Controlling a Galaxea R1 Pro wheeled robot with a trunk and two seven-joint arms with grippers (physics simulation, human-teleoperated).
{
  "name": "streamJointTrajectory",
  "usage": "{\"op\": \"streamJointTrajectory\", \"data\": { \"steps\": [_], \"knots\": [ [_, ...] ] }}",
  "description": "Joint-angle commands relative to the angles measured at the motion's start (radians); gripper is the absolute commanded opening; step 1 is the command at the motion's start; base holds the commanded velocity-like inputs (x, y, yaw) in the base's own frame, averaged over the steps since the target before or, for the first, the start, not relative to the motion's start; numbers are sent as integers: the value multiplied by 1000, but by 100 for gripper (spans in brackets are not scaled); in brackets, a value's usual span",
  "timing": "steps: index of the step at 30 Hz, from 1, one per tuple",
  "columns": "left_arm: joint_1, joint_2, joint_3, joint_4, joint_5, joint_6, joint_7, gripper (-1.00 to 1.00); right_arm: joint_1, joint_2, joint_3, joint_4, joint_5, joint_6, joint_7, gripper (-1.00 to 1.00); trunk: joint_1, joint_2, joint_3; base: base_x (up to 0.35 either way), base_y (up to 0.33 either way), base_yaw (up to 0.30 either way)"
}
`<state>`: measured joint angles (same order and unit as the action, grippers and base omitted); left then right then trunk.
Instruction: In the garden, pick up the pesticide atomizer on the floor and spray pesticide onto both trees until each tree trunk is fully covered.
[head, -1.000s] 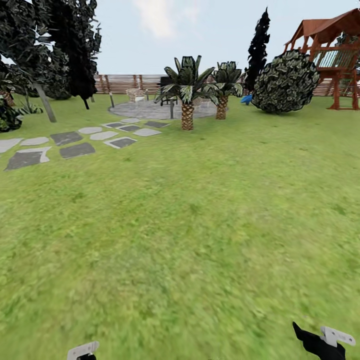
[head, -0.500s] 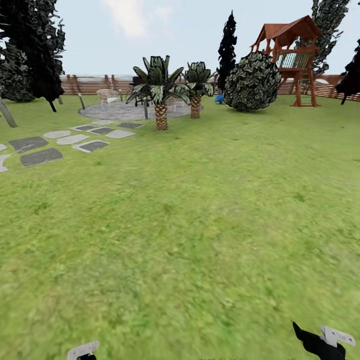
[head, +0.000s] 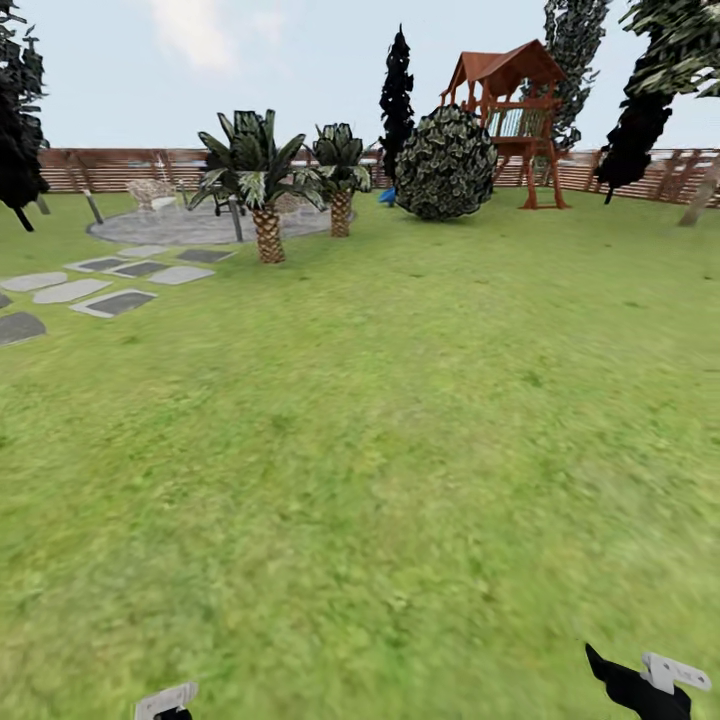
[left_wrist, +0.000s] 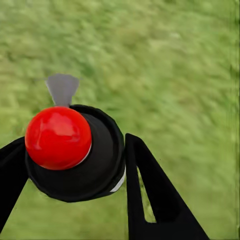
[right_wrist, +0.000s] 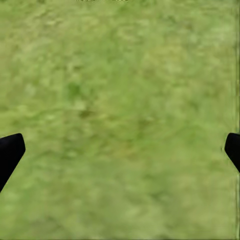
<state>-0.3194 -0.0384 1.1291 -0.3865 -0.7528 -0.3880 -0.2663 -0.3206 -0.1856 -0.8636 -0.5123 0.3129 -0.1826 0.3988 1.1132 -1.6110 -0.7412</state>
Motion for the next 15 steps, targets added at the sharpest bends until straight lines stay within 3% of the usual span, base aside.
{"op": "streamJointTrajectory", "data": {
  "steps": [1, 15],
  "knots": [
    [0, 0, 0, 0, 0, 0, 1, -100, 0, 0, 0, 0, 0, 0, 0, 100, 0, 0, 0, 90, -276, -267],
    [0, 0, 0, 0, 0, 0, 1, -100, 0, 0, 0, 0, 0, 0, 0, 100, 0, 0, 0, 90, -276, -267]
  ]
}}
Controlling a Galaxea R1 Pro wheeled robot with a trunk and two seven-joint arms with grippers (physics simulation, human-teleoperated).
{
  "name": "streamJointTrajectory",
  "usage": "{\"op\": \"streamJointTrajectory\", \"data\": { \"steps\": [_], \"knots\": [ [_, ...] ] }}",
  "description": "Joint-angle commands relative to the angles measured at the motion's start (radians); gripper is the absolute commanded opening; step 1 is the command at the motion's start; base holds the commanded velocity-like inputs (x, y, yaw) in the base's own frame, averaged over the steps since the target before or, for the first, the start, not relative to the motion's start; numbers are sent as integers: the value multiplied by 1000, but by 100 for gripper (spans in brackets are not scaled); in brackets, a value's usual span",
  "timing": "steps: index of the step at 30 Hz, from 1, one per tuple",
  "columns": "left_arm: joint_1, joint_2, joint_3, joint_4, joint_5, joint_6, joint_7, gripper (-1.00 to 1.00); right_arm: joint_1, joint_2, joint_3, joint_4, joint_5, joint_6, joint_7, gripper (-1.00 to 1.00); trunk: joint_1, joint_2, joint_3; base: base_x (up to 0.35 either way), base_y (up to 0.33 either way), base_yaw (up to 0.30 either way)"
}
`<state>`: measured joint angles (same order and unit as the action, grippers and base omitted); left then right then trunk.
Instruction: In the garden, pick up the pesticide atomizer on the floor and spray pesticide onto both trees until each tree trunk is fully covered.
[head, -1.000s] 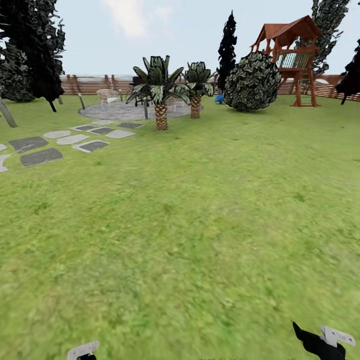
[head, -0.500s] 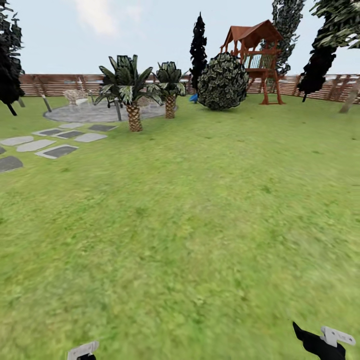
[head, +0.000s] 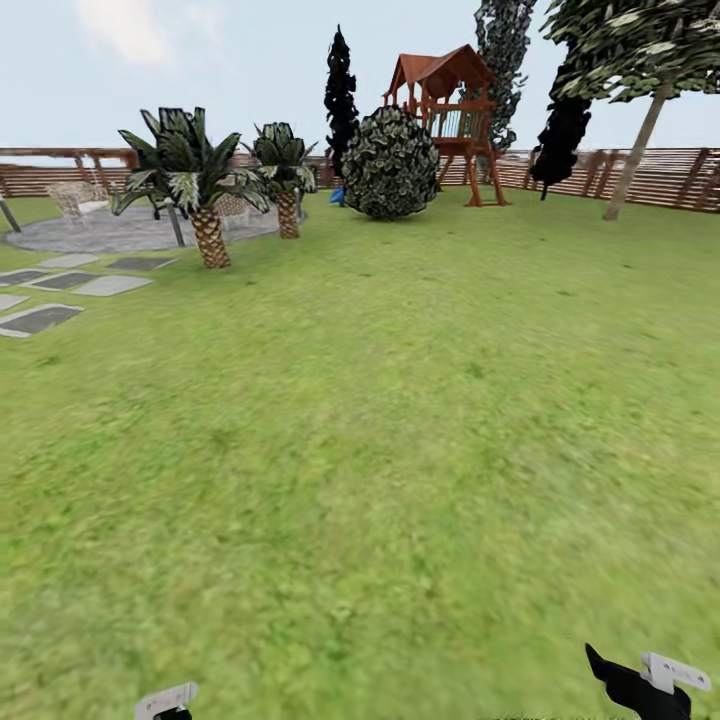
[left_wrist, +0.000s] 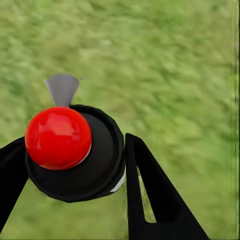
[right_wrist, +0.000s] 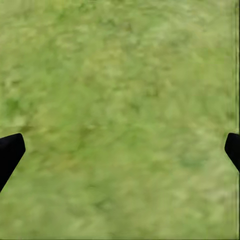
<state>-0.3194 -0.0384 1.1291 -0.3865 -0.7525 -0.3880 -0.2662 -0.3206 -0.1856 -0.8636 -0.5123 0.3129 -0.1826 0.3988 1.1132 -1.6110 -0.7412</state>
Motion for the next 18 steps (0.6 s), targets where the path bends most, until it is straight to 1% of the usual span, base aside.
{"op": "streamJointTrajectory", "data": {
  "steps": [1, 11, 18],
  "knots": [
    [0, 0, 0, 0, 0, 0, 1, -100, 0, 0, 0, 0, 0, 0, 0, 100, 0, 0, 0, 91, -276, -267],
    [0, 0, 0, 0, 0, 0, 1, -100, 0, 0, 0, 0, 0, 0, 0, 100, 0, 0, 0, 96, -276, -267],
    [0, 0, 0, 0, 1, 0, 1, -100, 0, 0, 0, 0, 0, 0, 0, 100, 0, 0, 0, 139, -274, -267]
  ]
}}
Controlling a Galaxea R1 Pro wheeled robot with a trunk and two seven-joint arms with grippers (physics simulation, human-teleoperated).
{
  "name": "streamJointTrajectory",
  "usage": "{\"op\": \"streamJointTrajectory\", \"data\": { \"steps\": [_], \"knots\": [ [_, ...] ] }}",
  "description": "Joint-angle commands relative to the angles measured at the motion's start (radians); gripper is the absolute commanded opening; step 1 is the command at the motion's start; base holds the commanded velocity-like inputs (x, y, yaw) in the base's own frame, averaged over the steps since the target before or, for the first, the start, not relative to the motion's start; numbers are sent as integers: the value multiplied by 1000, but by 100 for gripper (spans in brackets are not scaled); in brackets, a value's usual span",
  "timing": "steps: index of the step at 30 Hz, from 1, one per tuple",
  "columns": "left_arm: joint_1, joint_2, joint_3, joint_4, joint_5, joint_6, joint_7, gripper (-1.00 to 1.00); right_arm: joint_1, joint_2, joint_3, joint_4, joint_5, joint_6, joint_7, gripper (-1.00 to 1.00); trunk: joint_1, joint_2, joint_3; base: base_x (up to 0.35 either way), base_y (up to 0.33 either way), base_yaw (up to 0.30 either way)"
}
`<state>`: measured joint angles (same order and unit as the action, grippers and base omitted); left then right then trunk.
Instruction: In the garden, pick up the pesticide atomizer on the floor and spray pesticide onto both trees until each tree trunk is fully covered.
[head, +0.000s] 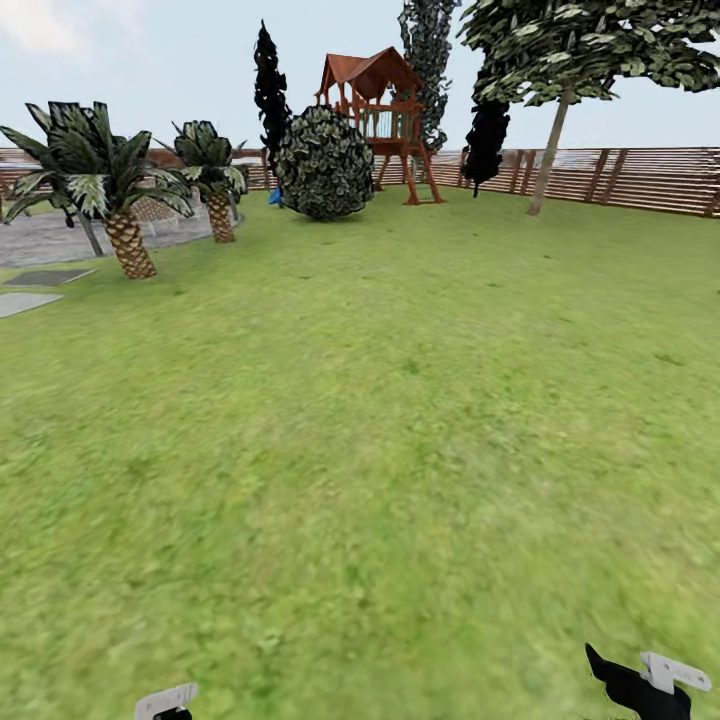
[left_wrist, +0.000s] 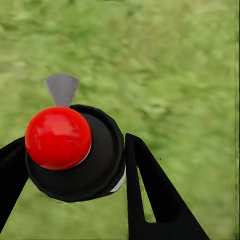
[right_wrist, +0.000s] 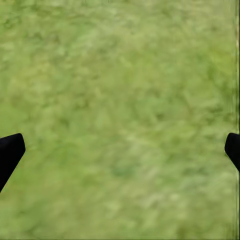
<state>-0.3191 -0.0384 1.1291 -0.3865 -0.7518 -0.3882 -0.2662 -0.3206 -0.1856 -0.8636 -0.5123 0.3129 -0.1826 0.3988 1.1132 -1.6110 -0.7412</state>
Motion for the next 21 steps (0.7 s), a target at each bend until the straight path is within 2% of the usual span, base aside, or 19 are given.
{"op": "streamJointTrajectory", "data": {
  "steps": [1, 13, 21],
  "knots": [
    [0, 0, 0, 0, 0, 0, 1, -100, 0, 0, 0, 0, 0, 0, 0, 100, 0, 0, 0, 198, -266, -267],
    [0, 0, 0, 0, 0, -1, 1, -100, 0, 0, 0, 0, 0, 0, 0, 100, 0, 0, 0, 262, -220, -267],
    [0, 1, 1, 0, 0, -2, 2, -100, 0, 0, 0, 0, 0, 0, 0, 100, 0, 0, 0, 305, -21, -267]
  ]
}}
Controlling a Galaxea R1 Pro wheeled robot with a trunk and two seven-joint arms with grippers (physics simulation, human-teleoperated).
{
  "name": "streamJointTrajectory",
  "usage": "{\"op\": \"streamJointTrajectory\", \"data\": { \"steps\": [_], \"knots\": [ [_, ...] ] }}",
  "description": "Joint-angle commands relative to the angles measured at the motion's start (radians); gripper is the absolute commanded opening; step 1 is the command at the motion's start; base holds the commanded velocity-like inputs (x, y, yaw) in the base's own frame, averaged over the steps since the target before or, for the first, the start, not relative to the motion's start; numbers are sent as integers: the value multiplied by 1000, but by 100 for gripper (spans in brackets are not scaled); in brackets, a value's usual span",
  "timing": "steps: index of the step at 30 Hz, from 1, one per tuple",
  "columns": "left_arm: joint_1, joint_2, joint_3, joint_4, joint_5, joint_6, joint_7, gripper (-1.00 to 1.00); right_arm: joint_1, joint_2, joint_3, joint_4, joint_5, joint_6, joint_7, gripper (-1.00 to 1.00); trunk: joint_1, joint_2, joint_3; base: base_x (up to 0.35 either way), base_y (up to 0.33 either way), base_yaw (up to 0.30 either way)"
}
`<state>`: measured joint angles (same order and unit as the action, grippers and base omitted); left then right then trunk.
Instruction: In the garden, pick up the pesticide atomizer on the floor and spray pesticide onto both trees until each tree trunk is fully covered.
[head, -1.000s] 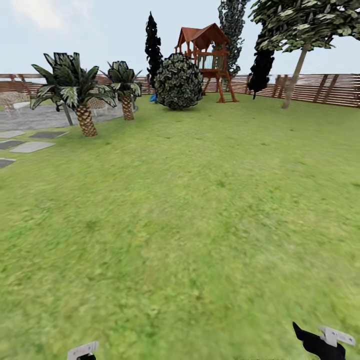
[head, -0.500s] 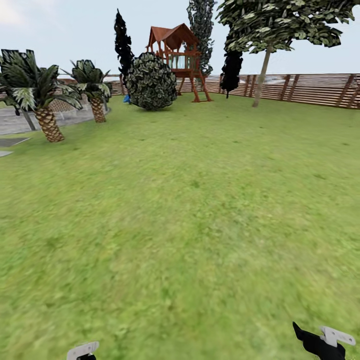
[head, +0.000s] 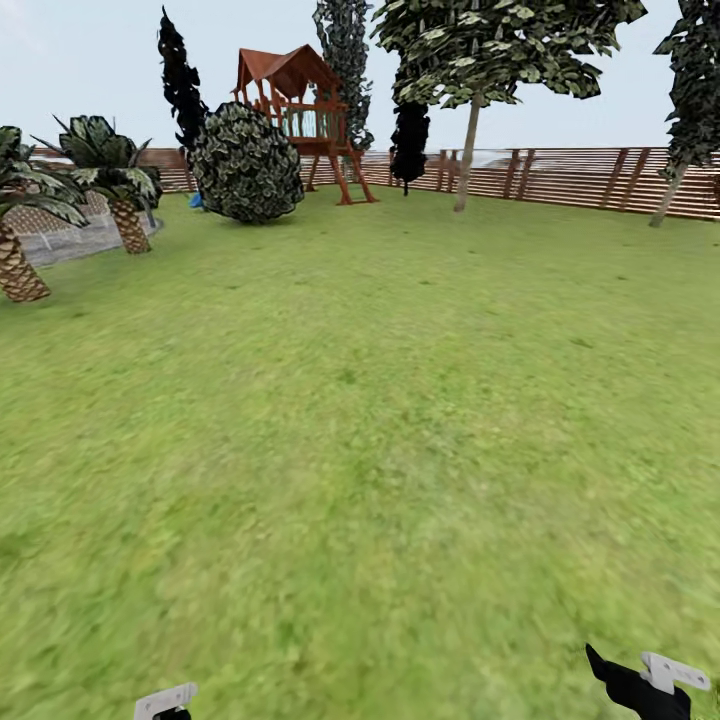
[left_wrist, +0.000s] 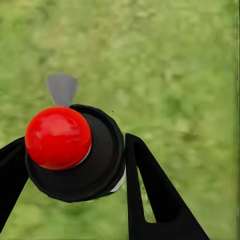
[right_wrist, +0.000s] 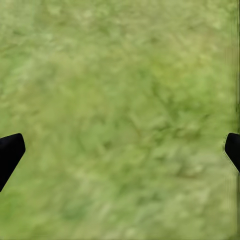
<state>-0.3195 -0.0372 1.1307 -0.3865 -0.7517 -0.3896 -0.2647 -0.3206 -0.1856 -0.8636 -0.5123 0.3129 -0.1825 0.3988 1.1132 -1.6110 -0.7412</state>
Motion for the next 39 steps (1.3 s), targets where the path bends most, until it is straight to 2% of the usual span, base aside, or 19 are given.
{"op": "streamJointTrajectory", "data": {
  "steps": [1, 10, 13, 19, 26, 33, 39],
  "knots": [
    [0, 0, 0, 0, 0, 0, 1, -100, 0, 0, 0, 0, 0, 0, 0, 100, 0, 0, 0, 203, 0, -267],
    [0, 0, -1, -1, 2, 0, -5, -100, 0, 0, 0, 0, 0, 0, 0, 100, 0, 0, 0, 33, 0, -267],
    [0, 0, -2, 0, 2, 0, -5, -100, 0, 0, 0, 0, 0, 0, 0, 100, -11, 21, 9, 0, 0, -267],
    [0, 0, -2, 0, 2, -1, -5, -100, 0, 0, 0, 0, 0, 0, 0, 100, -11, 21, 9, 0, 0, -267],
    [0, 0, -2, 0, 2, 0, -5, -100, 0, 0, 0, 0, 0, 0, 0, 100, -38, 70, 31, 0, 0, -267],
    [0, 0, -1, 0, 2, -1, -5, -100, 0, 0, 0, 1, 0, 0, 0, 100, -38, 70, 31, 12, 0, -267],
    [0, 0, -1, 0, 2, 0, -4, -100, 0, 4, 1, 3, 1, 0, 0, 100, -38, 70, 31, 289, 30, -267]
  ]
}}
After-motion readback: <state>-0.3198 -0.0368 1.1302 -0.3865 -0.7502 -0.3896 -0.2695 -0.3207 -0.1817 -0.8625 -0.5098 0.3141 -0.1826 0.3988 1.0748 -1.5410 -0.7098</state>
